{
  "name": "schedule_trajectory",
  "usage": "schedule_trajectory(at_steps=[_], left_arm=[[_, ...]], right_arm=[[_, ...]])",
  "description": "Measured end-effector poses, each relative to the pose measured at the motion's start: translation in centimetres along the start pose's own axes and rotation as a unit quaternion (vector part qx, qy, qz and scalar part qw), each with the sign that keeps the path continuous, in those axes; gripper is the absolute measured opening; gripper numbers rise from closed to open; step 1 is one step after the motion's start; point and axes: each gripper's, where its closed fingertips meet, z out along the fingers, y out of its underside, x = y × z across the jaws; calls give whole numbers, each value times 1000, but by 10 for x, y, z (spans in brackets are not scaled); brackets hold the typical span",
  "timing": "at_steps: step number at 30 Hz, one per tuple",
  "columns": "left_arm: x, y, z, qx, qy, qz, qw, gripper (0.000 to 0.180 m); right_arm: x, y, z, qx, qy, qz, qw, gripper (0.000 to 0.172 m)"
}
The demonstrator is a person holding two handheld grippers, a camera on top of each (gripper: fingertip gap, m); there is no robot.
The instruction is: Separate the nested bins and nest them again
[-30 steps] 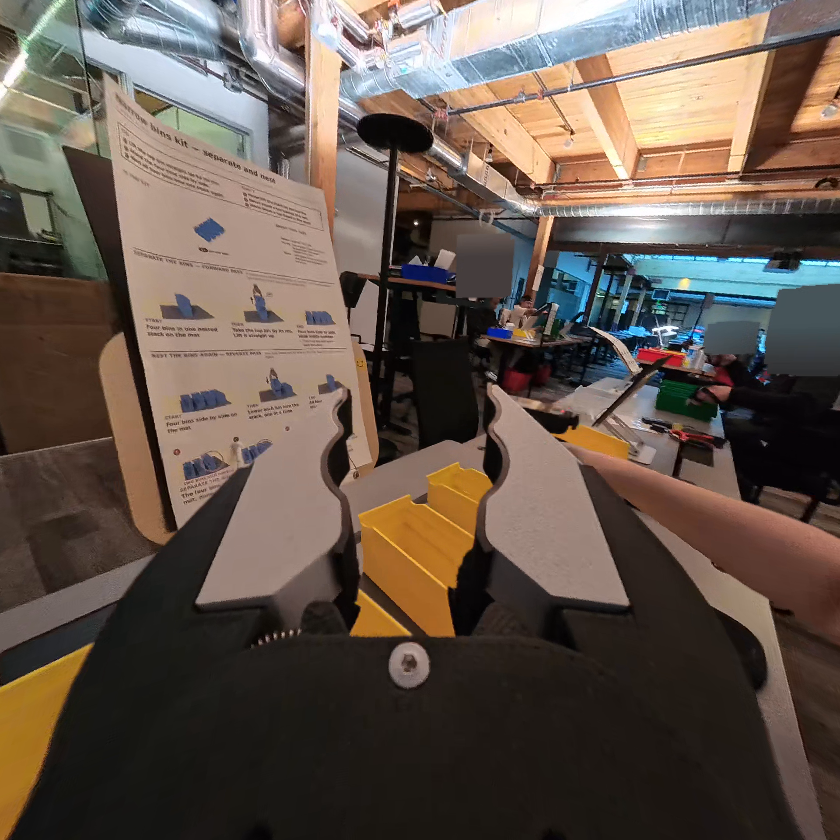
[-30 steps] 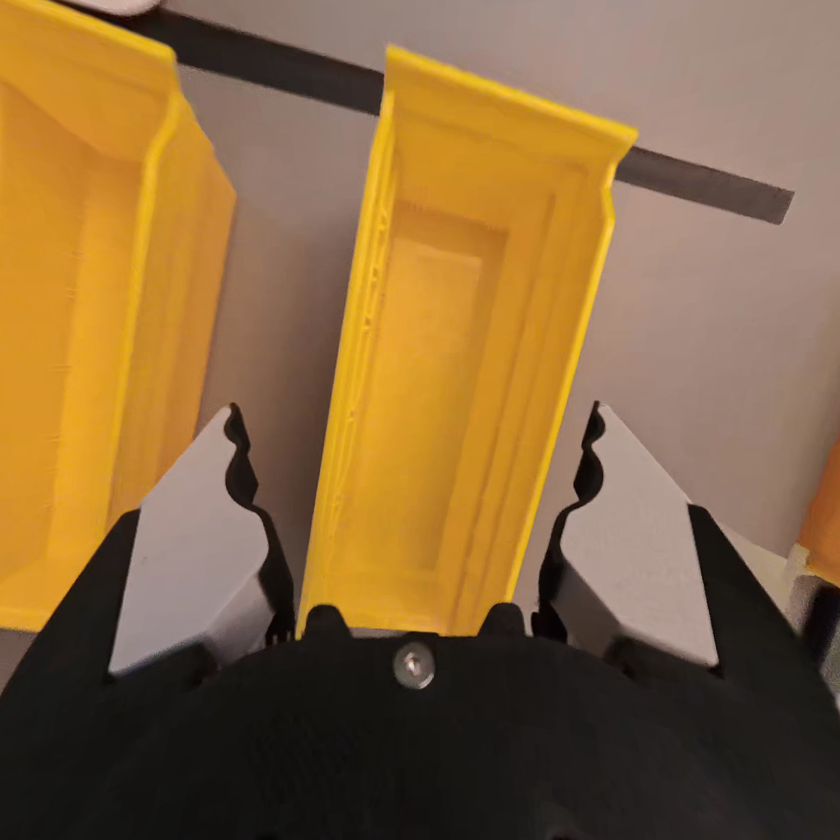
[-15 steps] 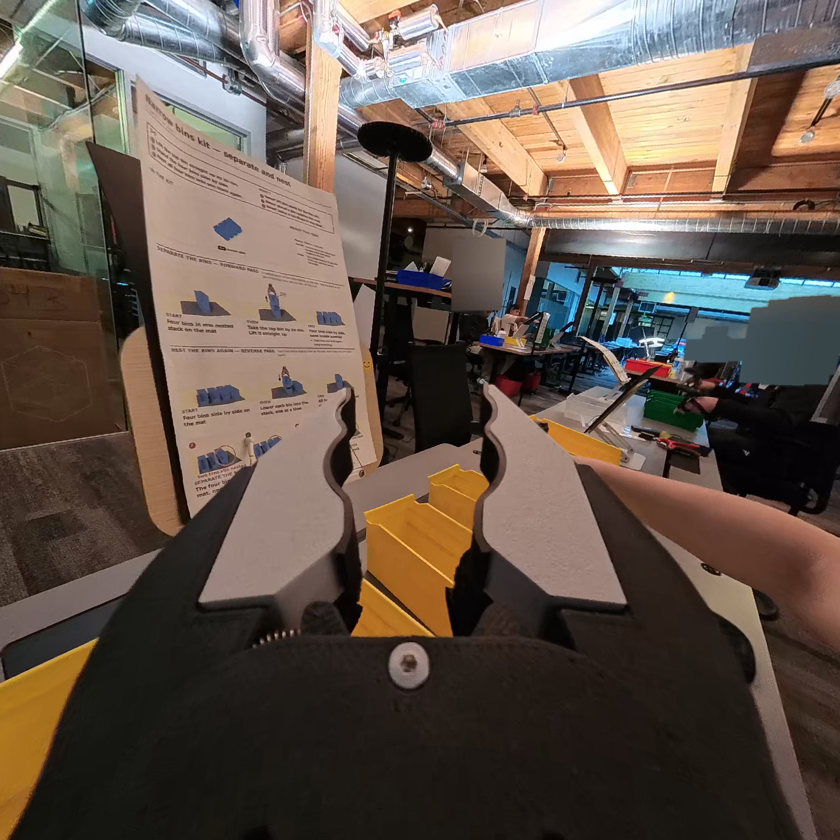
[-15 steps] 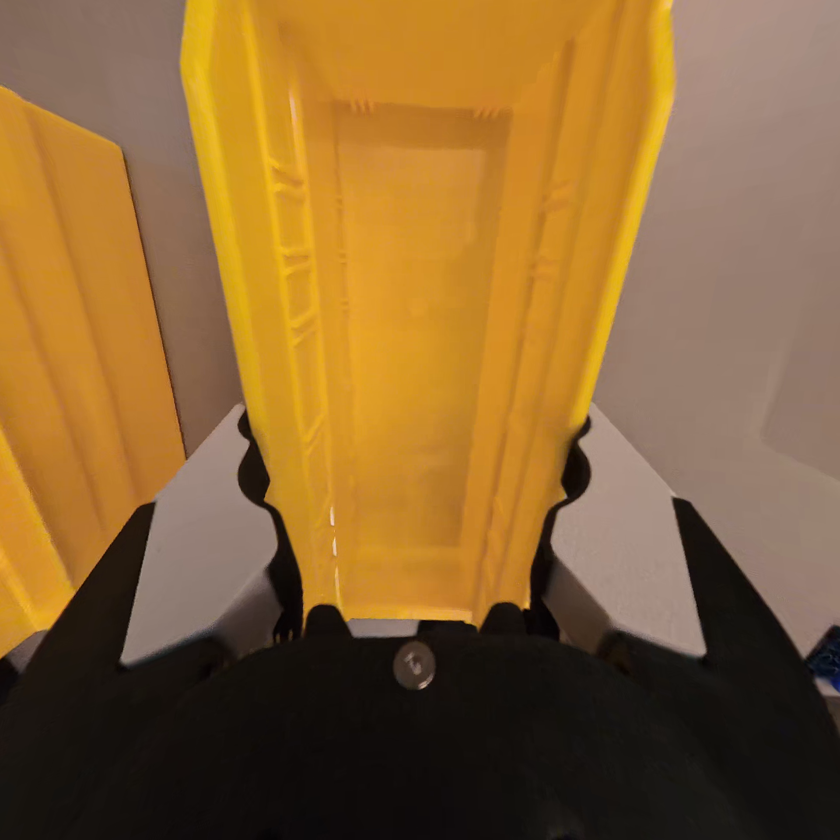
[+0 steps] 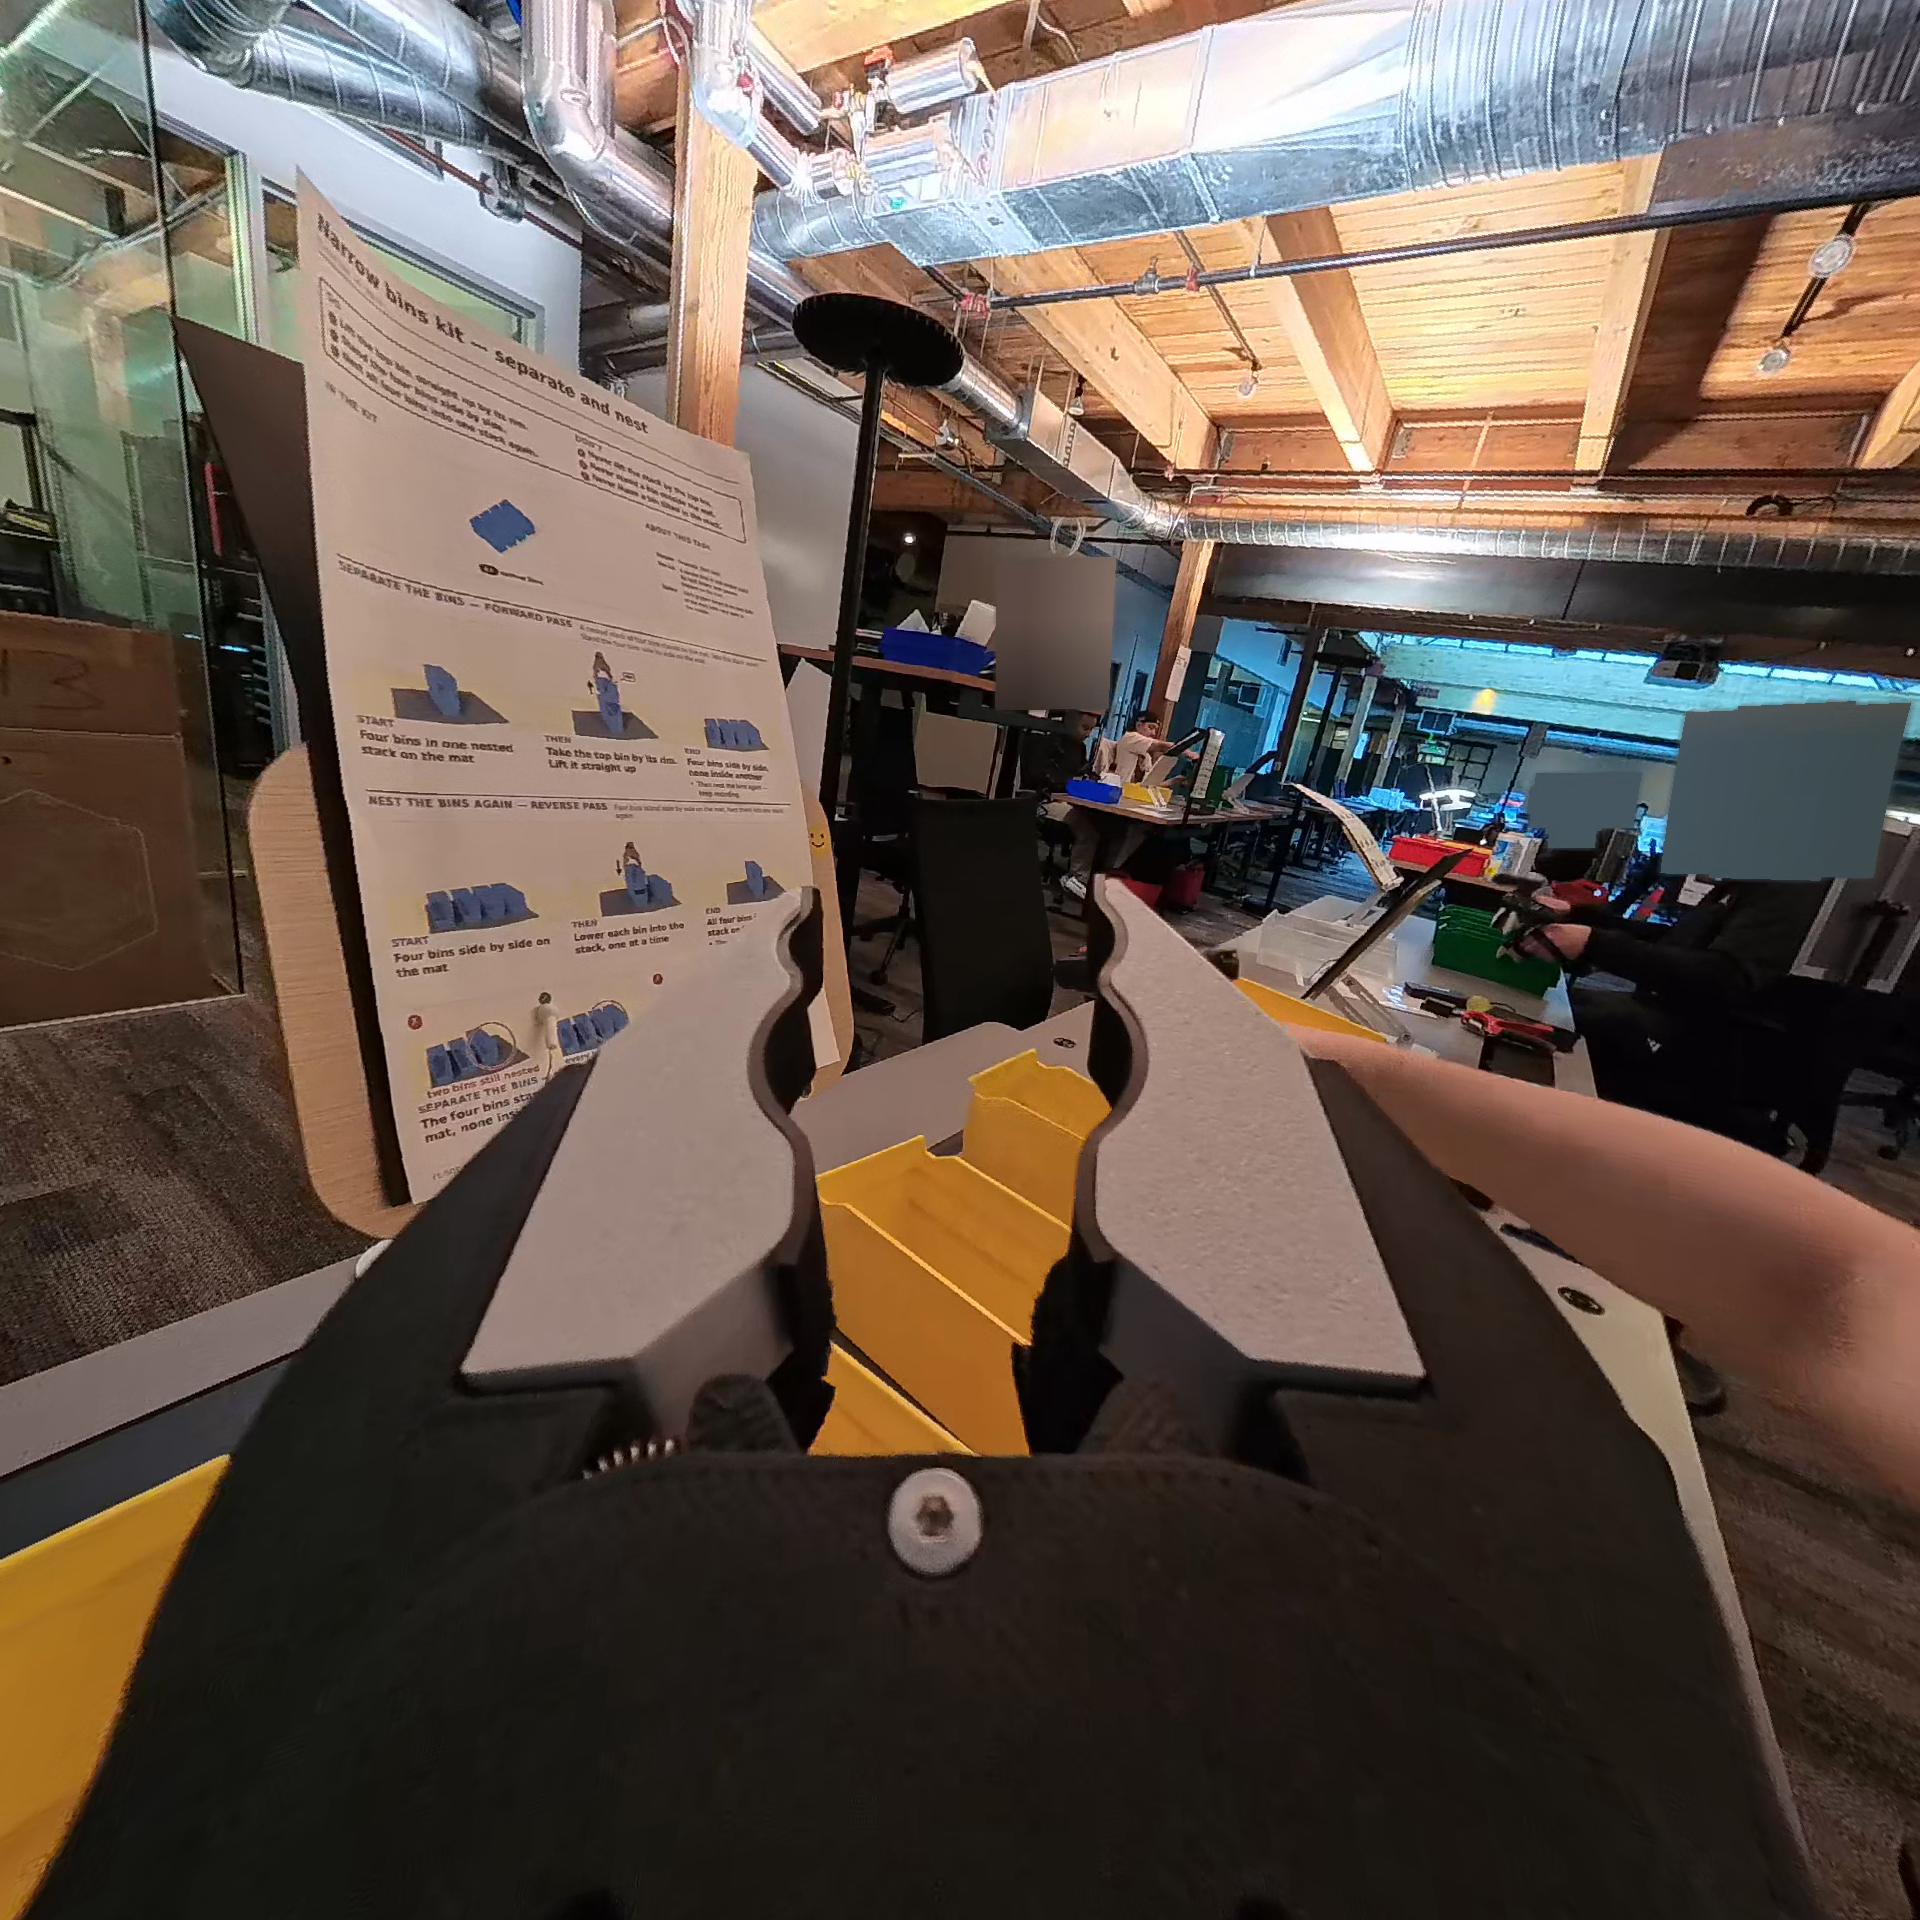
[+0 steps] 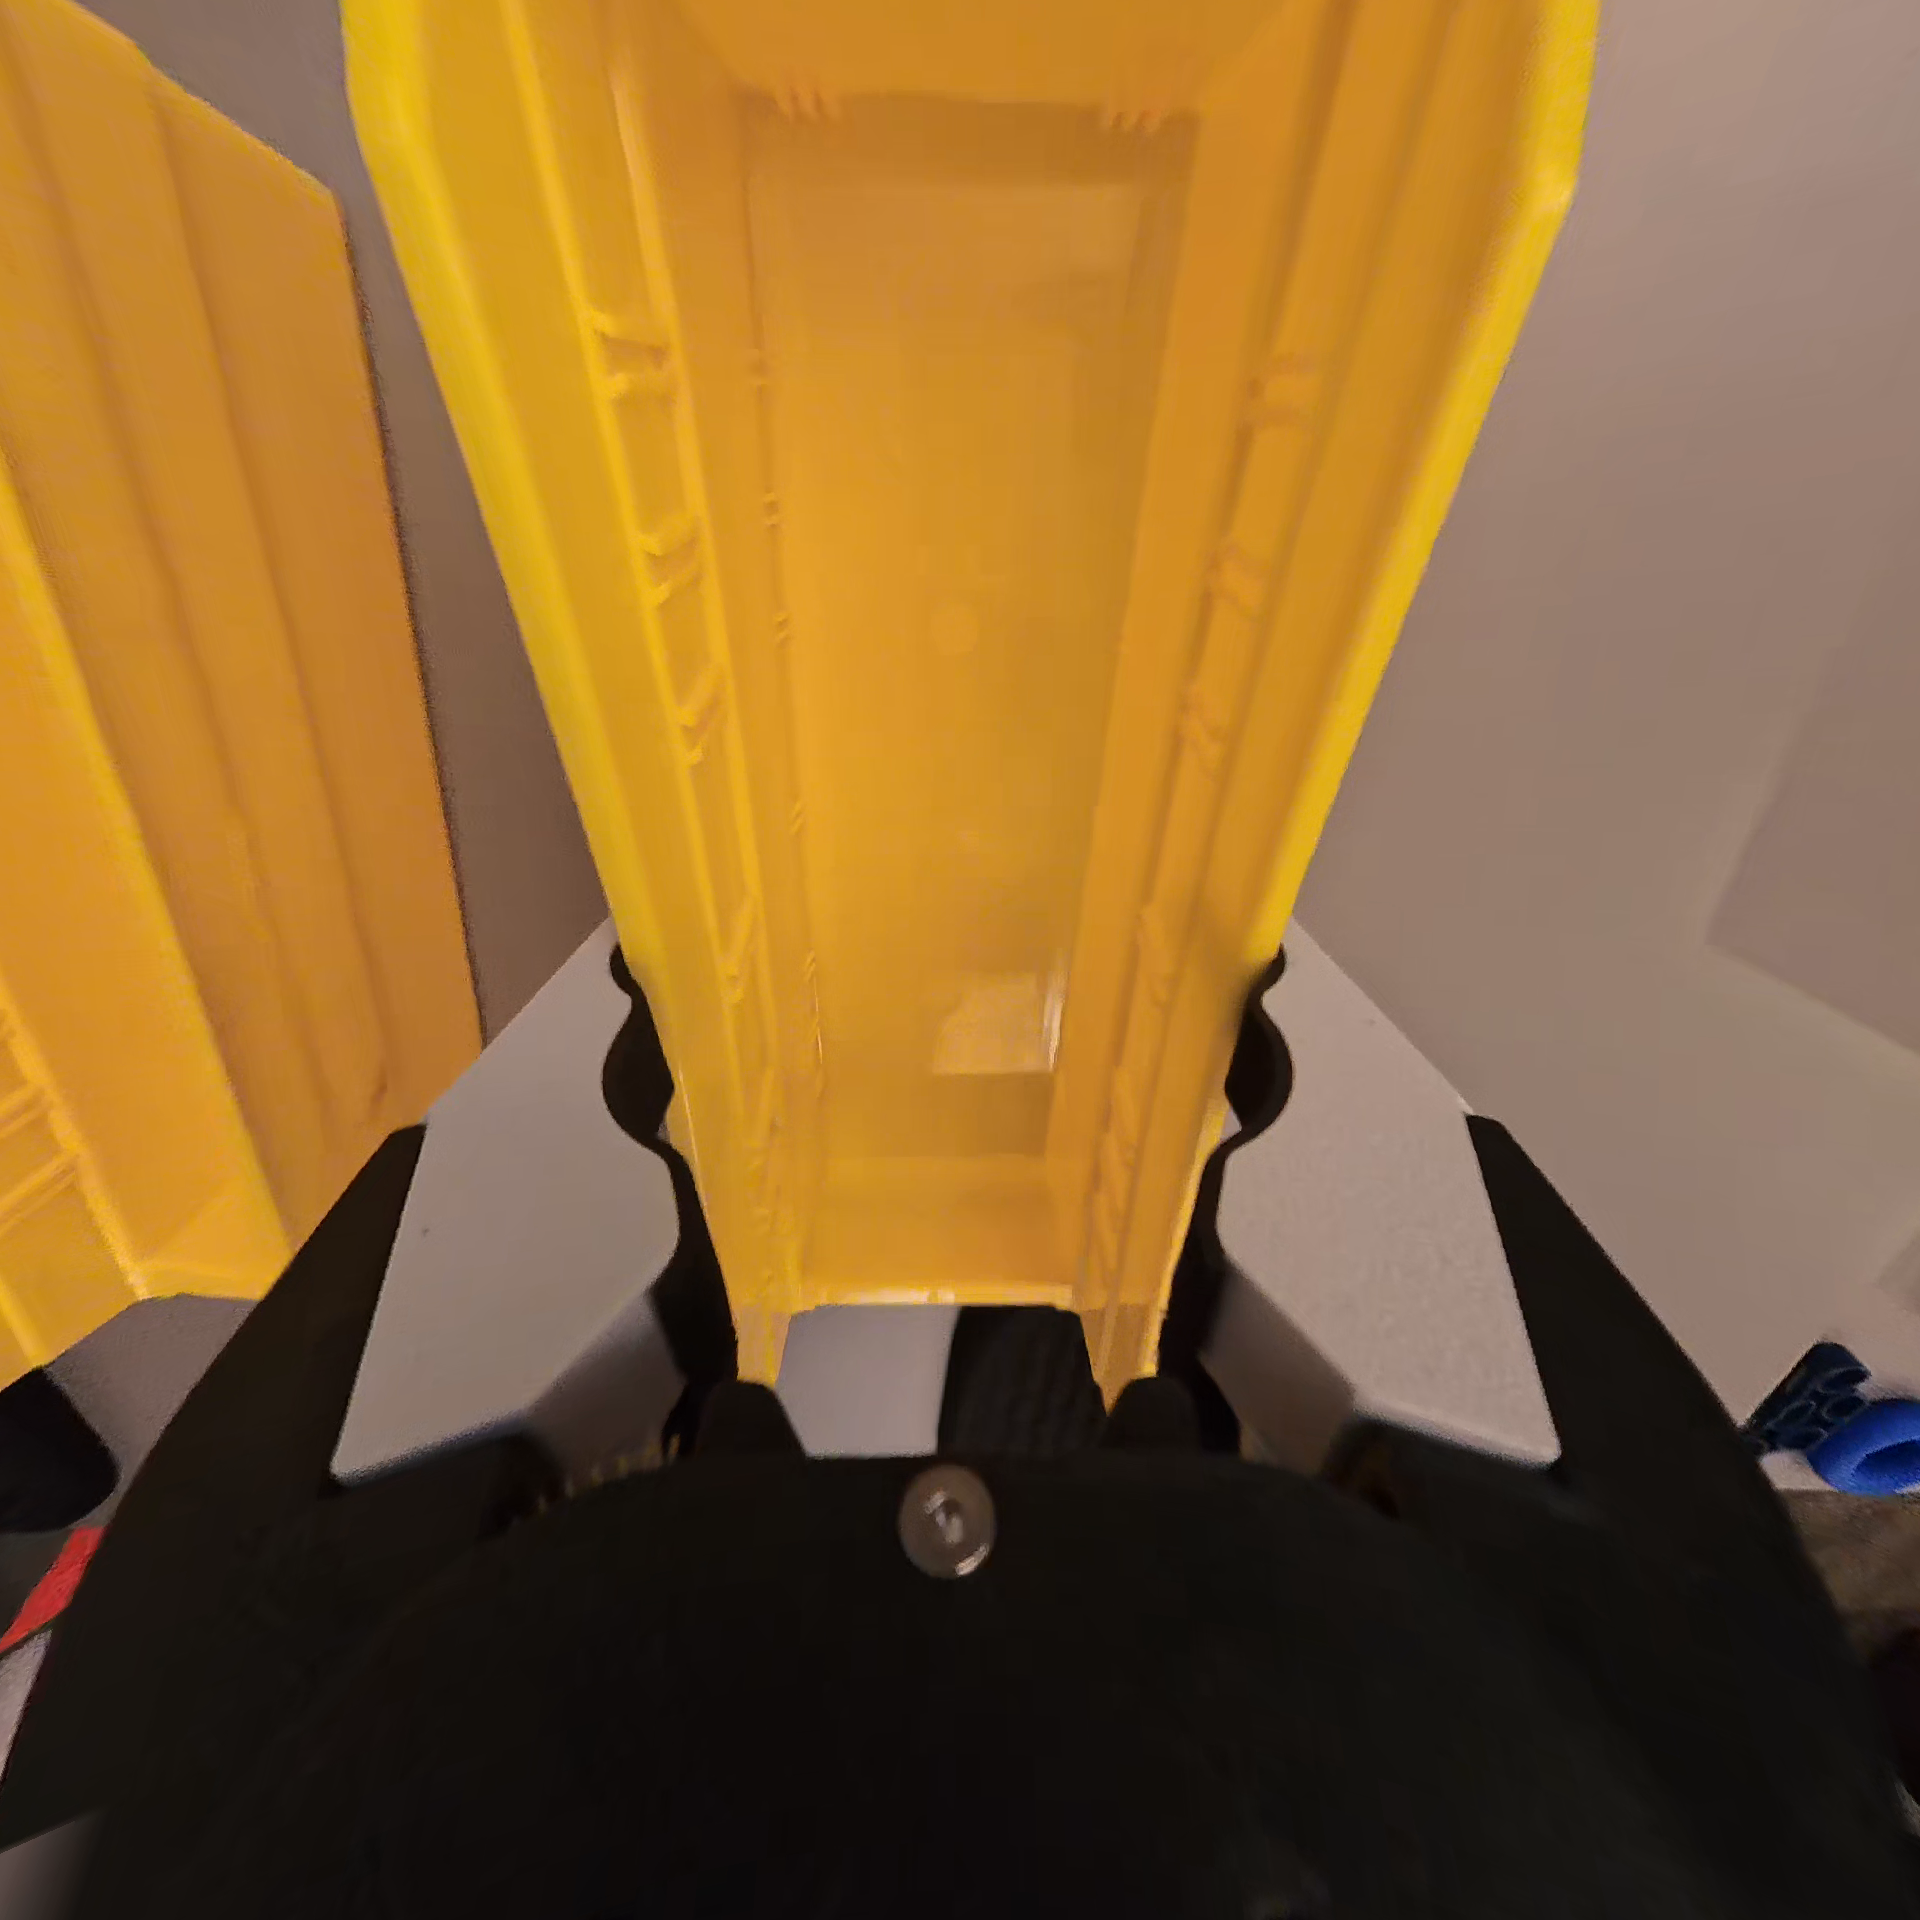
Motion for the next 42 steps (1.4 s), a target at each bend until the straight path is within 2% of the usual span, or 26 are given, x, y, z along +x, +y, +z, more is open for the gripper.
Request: schedule_trajectory(at_steps=[4,12,17,20,25,30,36,42], left_arm=[[-2,-2,-2,7,0,-4,1000,48],[-2,1,0,-2,-3,-8,1000,47],[3,2,1,-10,-6,3,1000,47],[7,3,0,-13,-4,8,1000,47],[6,0,-5,-10,-7,7,1000,47],[2,-3,-9,-2,-8,1,1000,46],[3,-2,-9,-3,-4,-1,1000,46],[3,-3,-9,-1,-2,-3,1000,46]], right_arm=[[-13,8,-34,3,-6,0,1000,110],[-62,28,-125,-15,-17,-19,1000,111],[-107,32,-148,-59,-90,5,994,111],[-137,30,-143,-84,-134,23,987,112],[-171,29,-114,-126,-156,25,979,112],[-170,28,-86,-155,-108,24,982,112],[-170,23,-64,-166,-92,45,981,113],[-176,18,-48,-180,-56,30,982,114]])
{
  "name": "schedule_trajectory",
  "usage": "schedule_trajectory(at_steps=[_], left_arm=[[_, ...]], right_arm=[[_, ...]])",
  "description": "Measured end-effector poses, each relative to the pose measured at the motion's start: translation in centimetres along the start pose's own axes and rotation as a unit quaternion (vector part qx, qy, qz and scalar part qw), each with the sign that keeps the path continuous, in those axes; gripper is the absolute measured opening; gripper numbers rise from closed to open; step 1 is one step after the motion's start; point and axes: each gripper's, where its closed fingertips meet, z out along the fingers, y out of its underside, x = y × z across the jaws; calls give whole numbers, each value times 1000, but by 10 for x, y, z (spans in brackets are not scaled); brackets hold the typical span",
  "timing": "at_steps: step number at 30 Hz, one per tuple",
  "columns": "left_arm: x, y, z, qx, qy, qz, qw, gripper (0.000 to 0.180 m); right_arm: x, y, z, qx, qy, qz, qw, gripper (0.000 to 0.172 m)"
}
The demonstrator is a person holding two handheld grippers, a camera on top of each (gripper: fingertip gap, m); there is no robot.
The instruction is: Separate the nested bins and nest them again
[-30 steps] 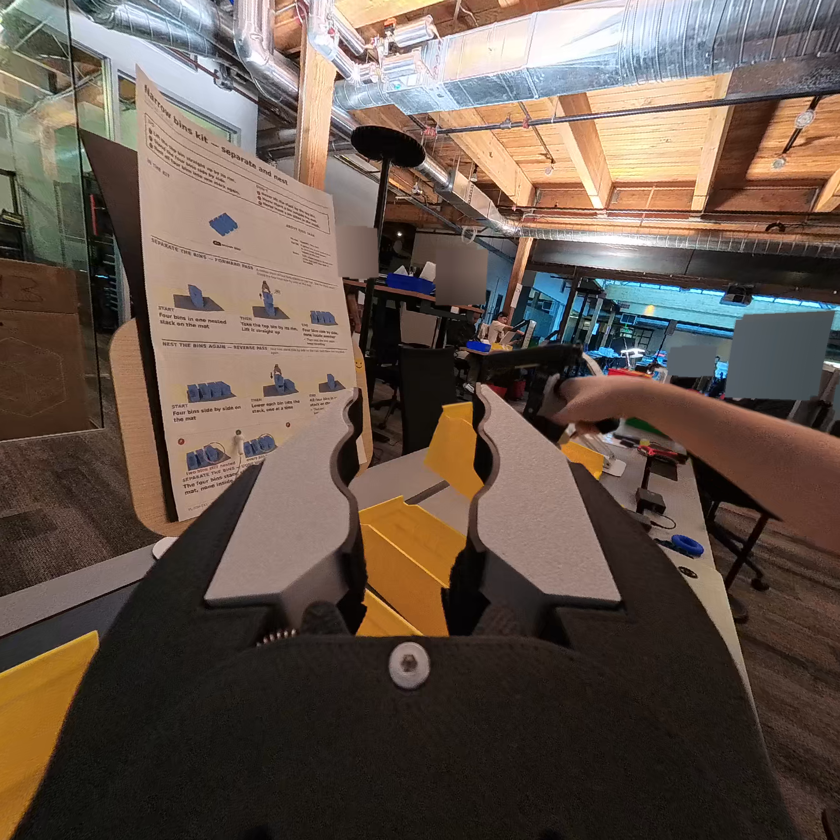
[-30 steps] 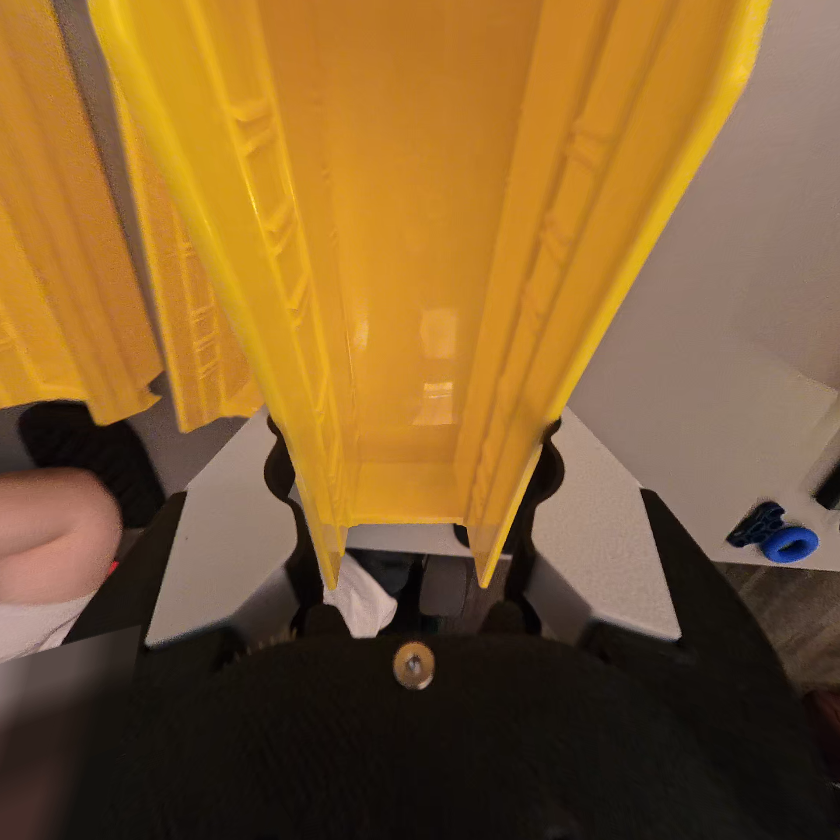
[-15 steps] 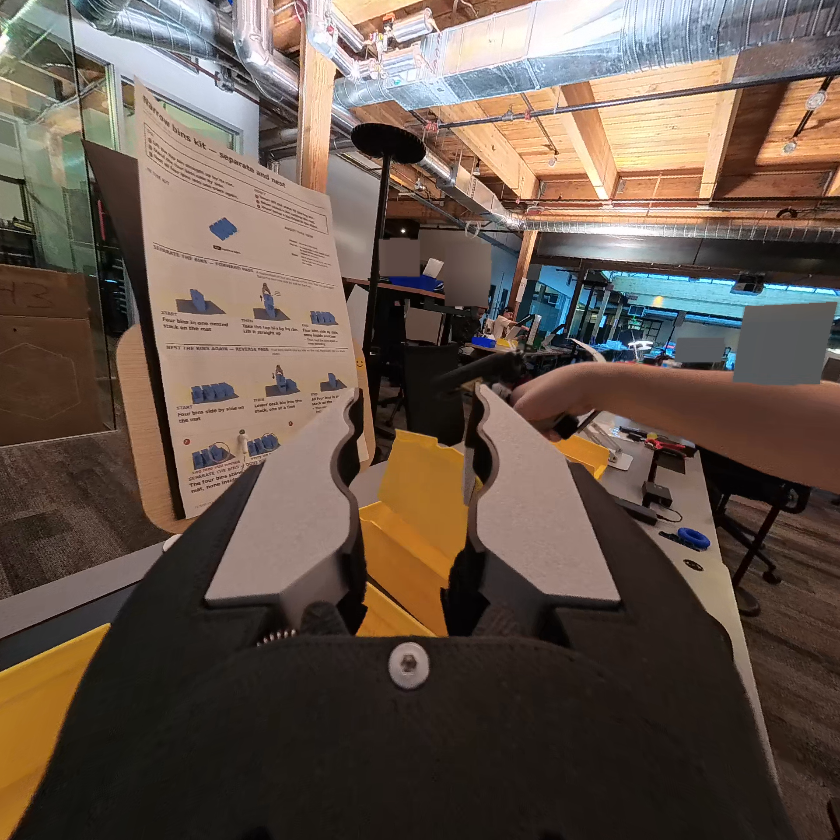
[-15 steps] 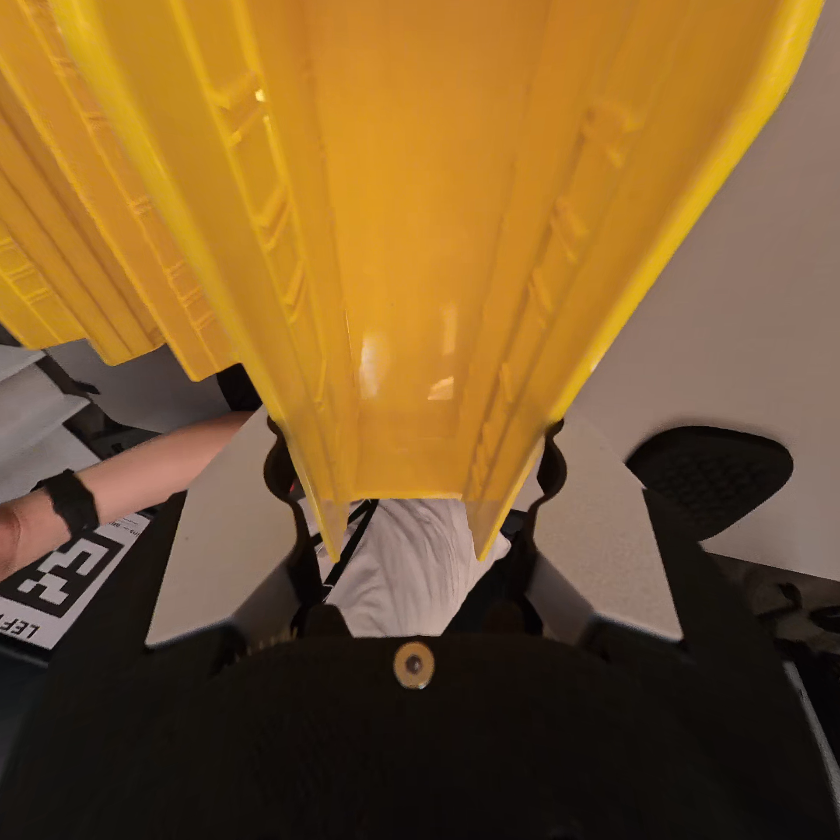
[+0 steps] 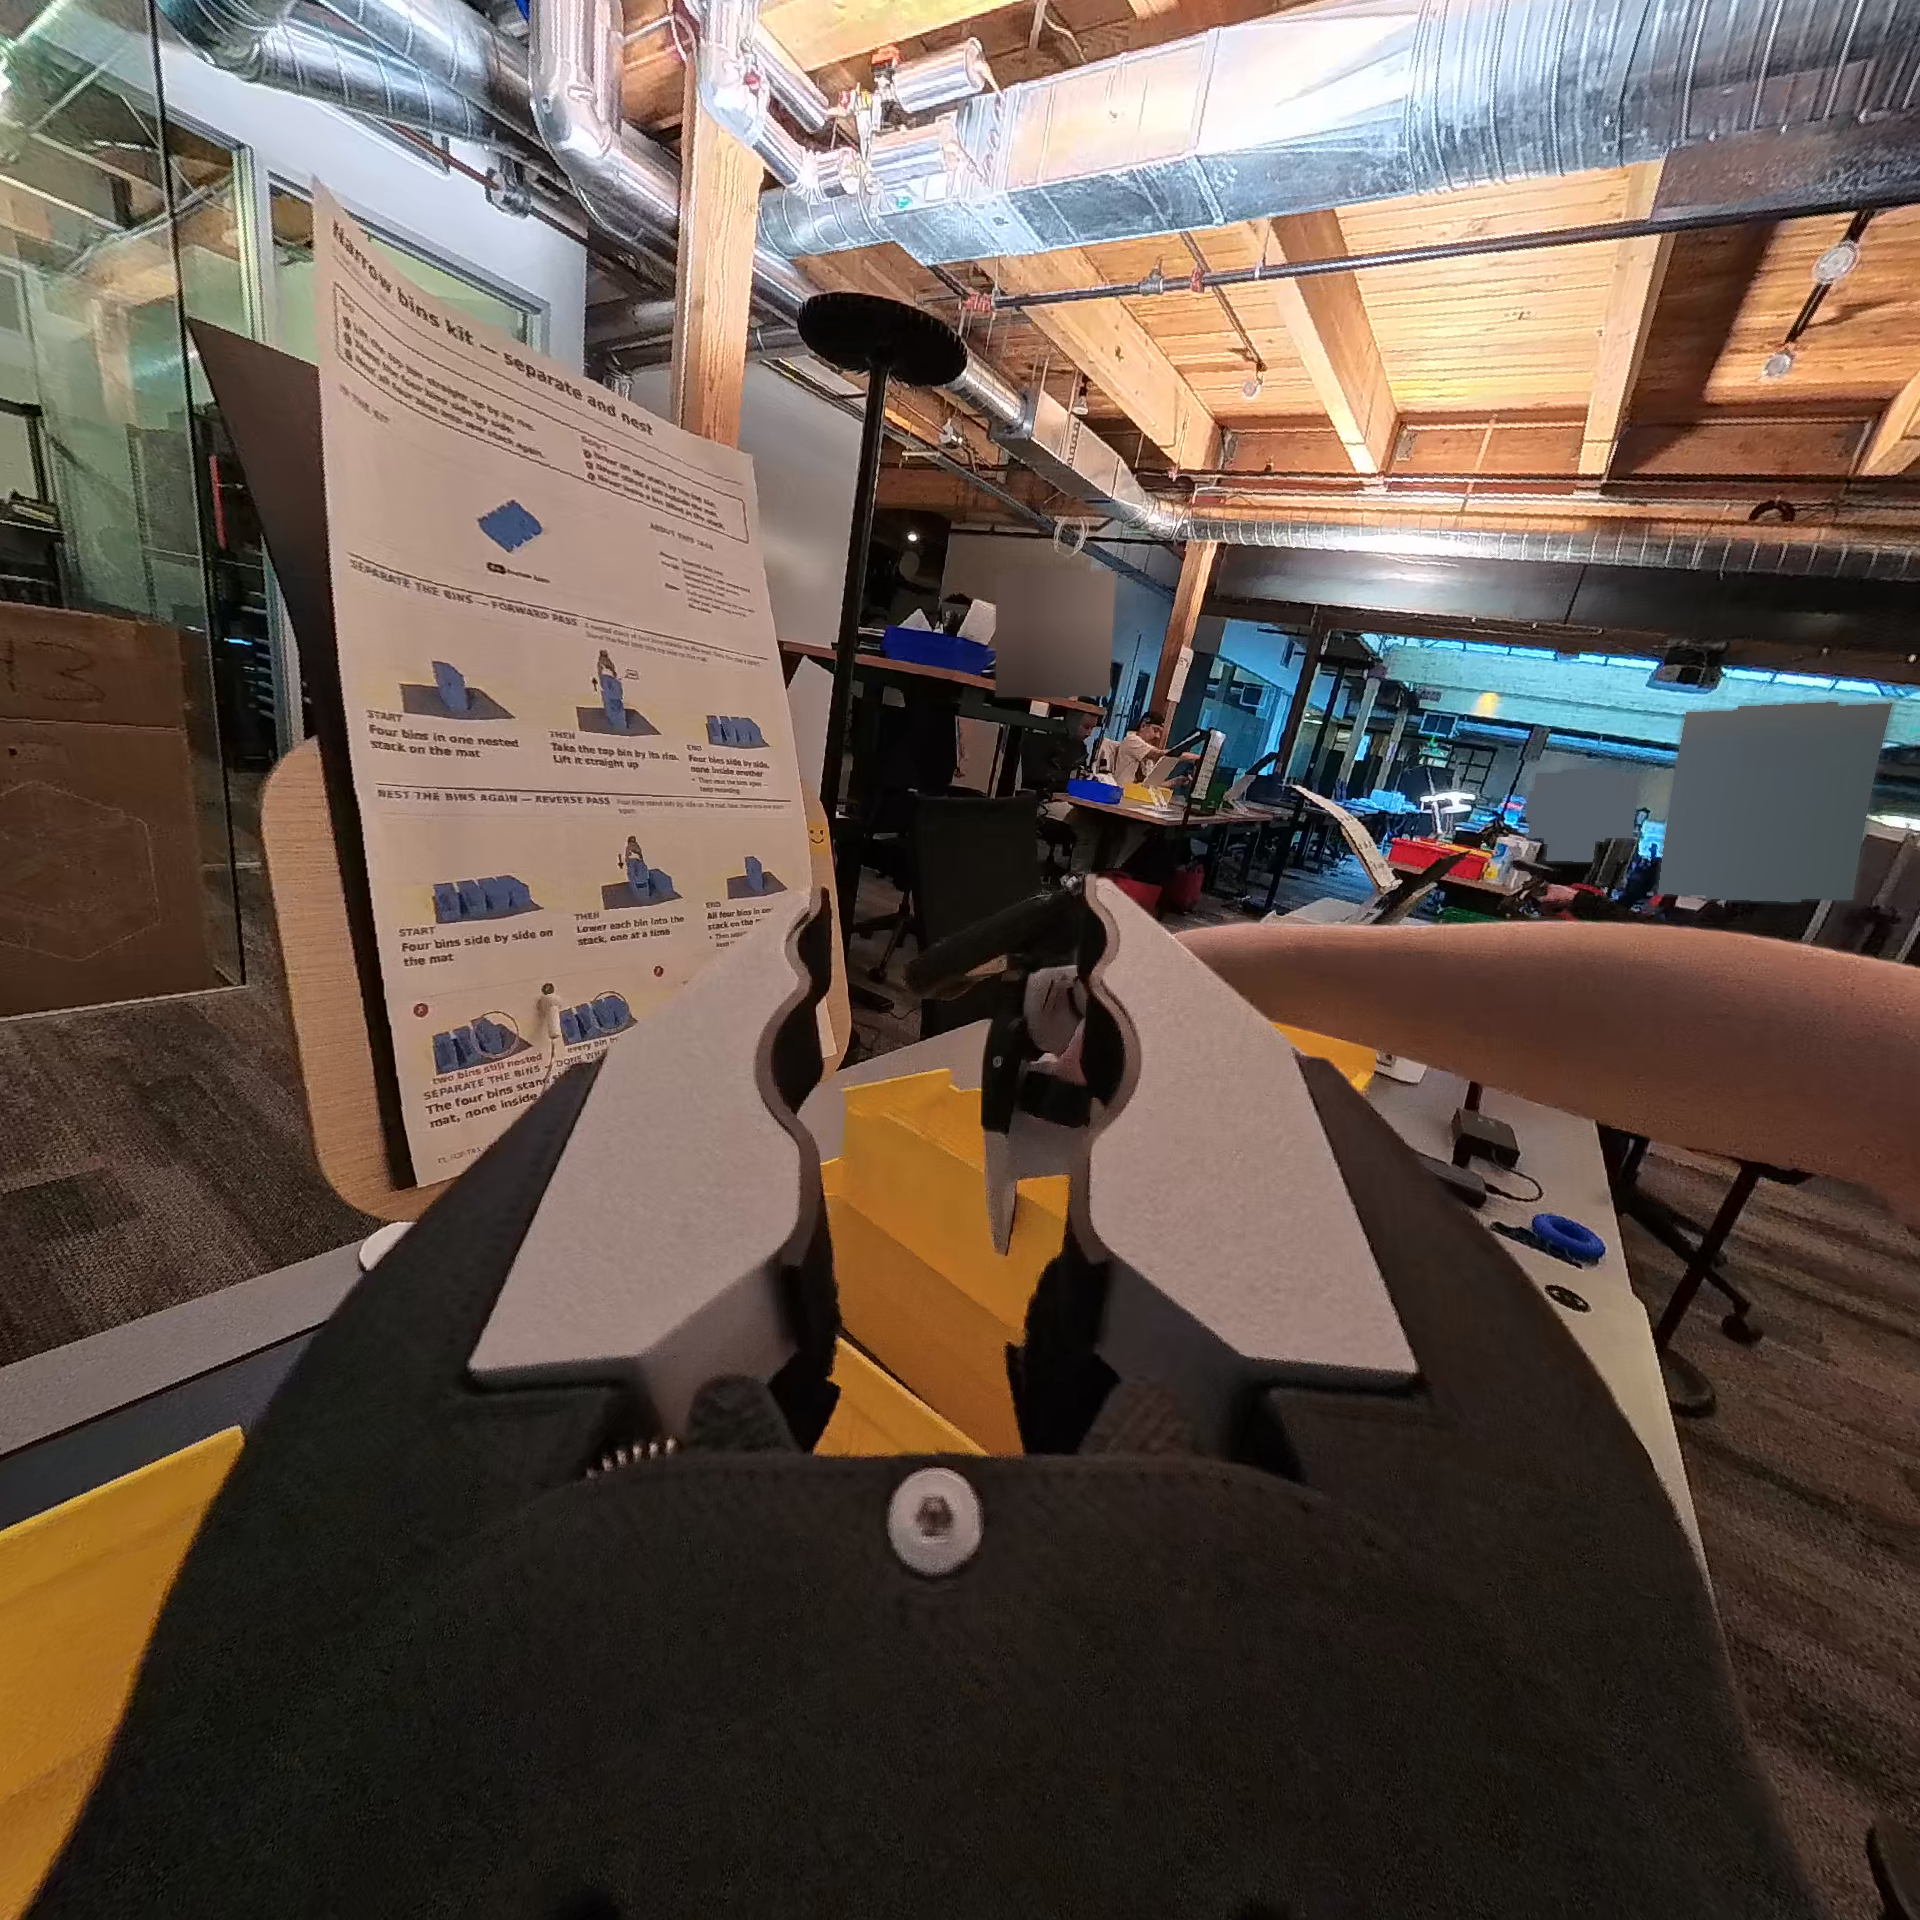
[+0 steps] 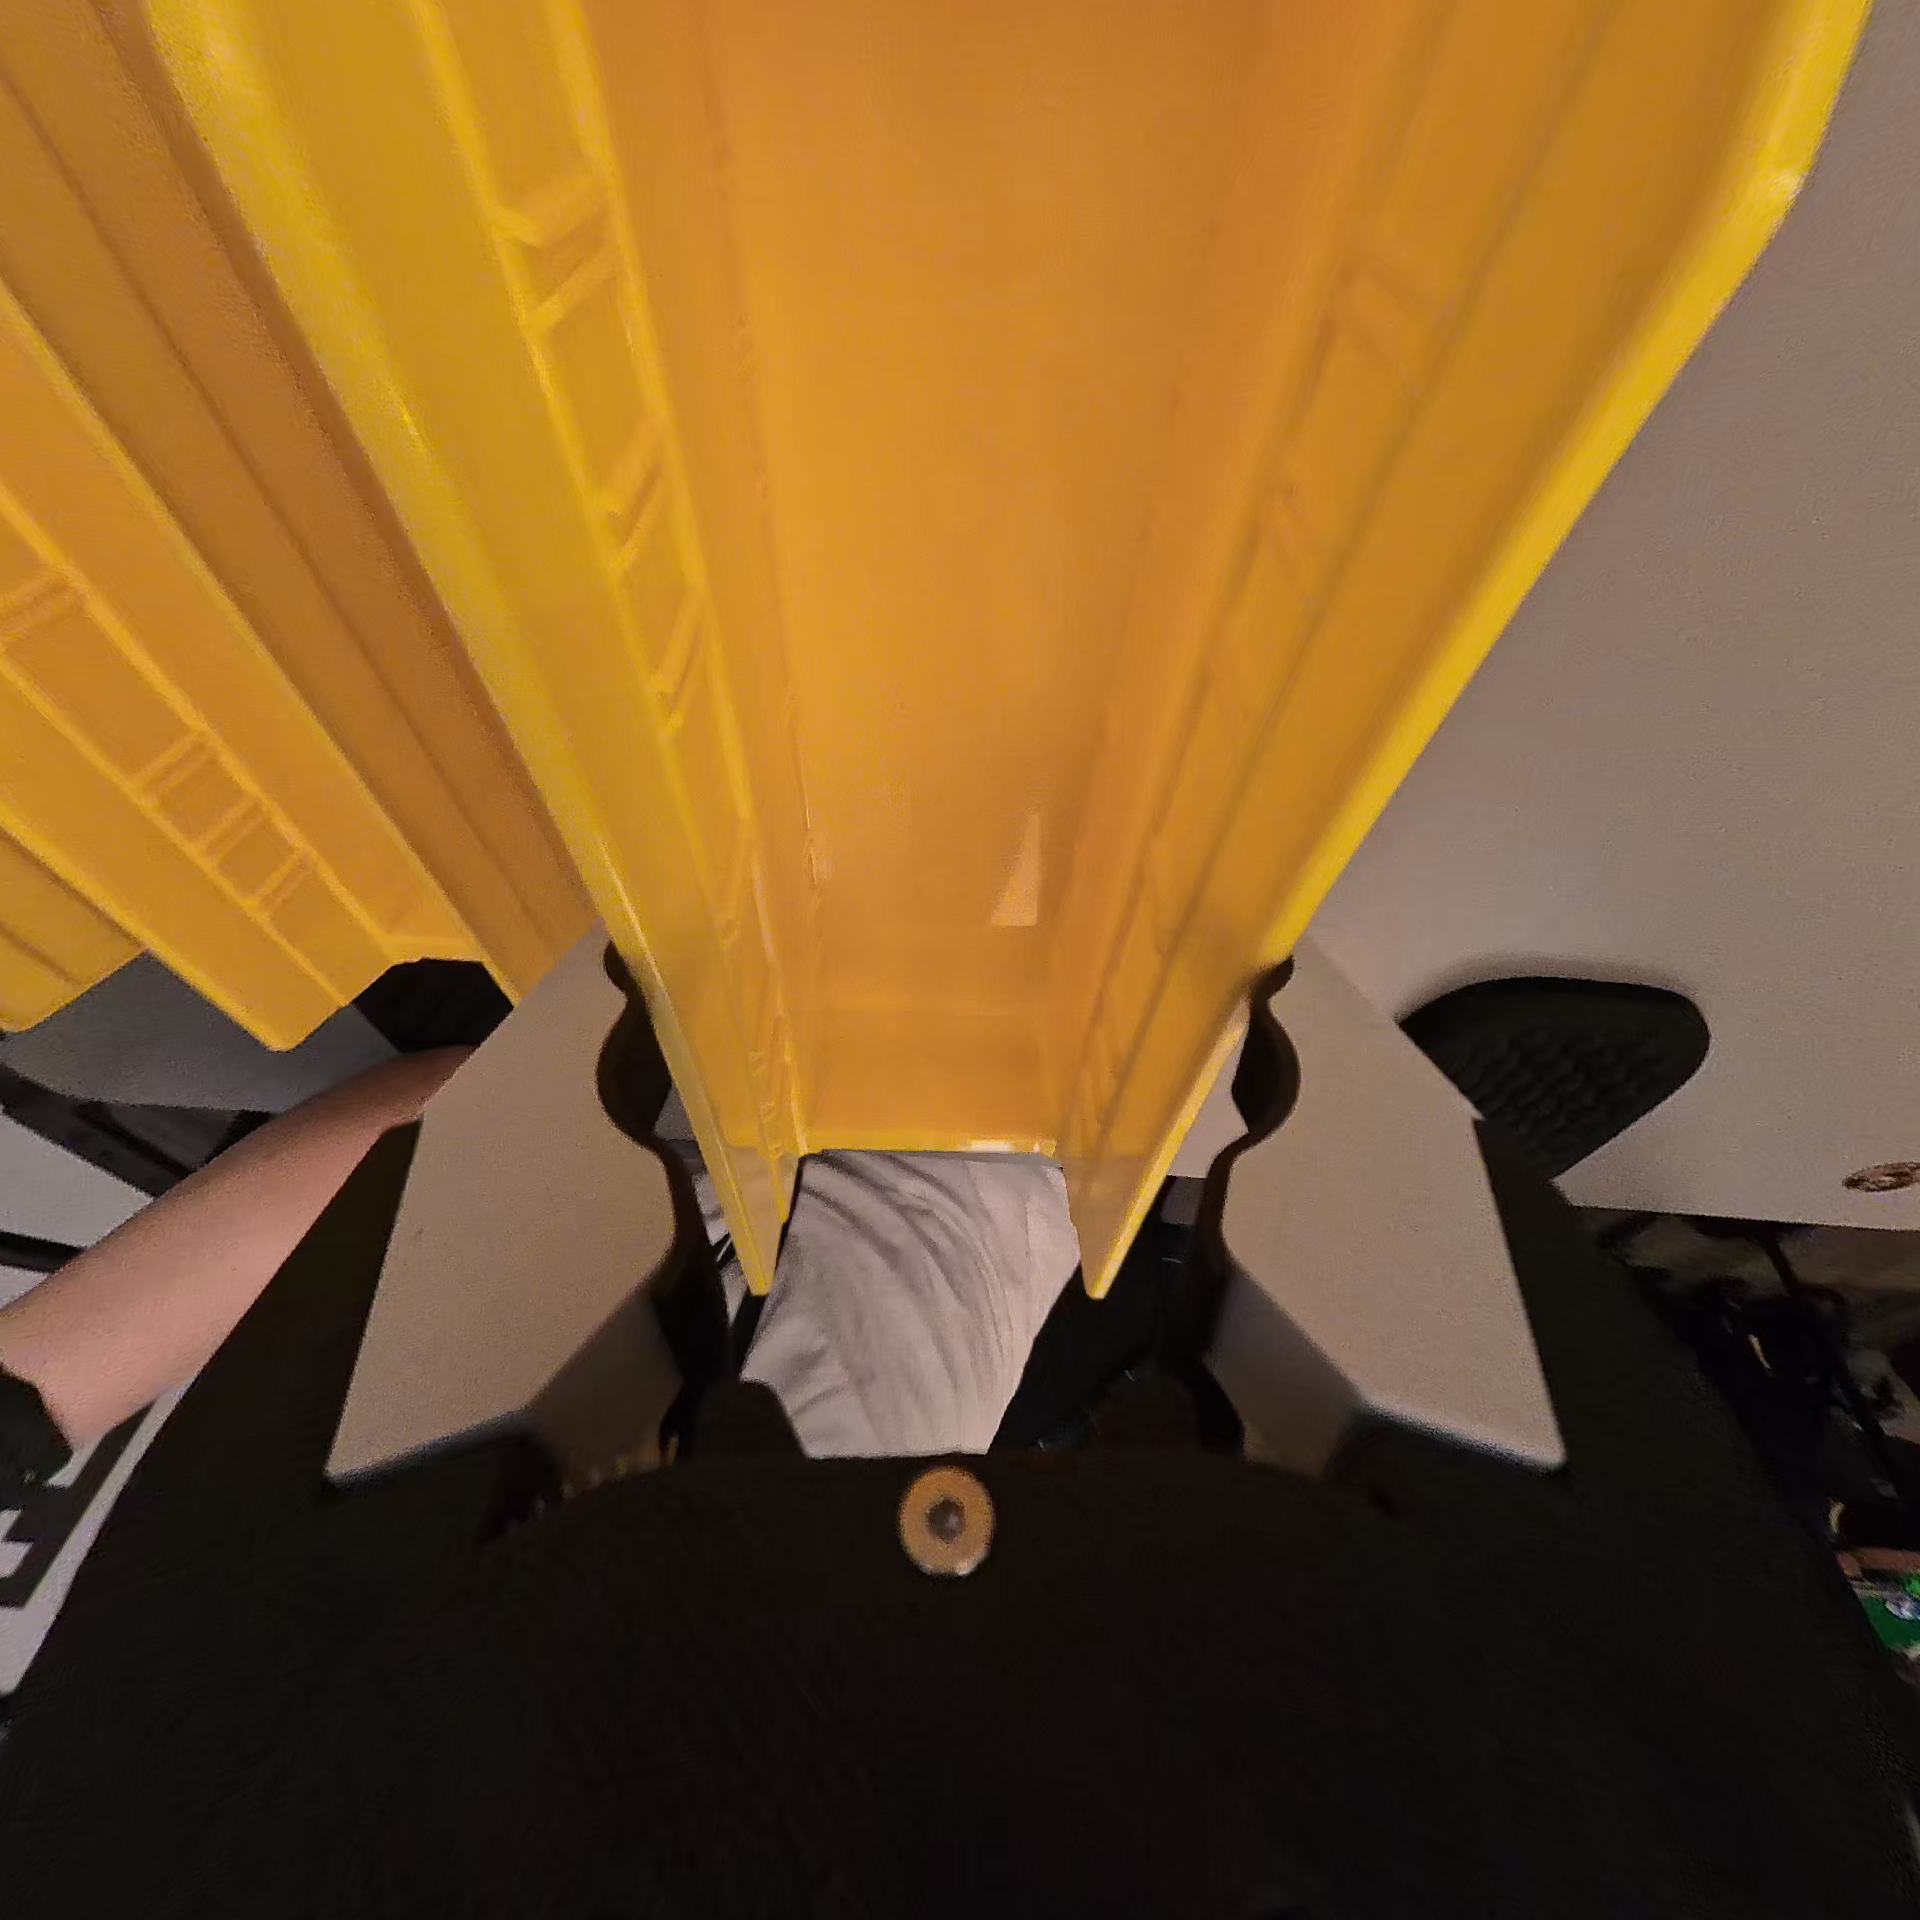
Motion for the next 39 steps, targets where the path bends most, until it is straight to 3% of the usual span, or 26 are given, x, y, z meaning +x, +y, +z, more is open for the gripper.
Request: schedule_trajectory(at_steps=[8,20,27,30,35,39], left_arm=[[0,2,2,-7,1,-1,1000,46],[0,5,5,-12,-2,1,1000,46],[-2,9,8,-25,-10,6,1000,46],[-8,11,9,-33,-30,7,999,48],[-11,15,17,-44,-62,14,997,57],[-8,26,30,-74,-93,35,992,74]], right_arm=[[-5,-12,6,5,45,-3,999,114],[-5,-20,10,21,43,-9,999,115],[-4,-21,18,20,52,-28,998,128],[-9,-14,-6,38,54,-64,996,129],[-22,9,-84,142,25,-166,975,129],[-26,37,-150,301,-39,-258,917,127]])
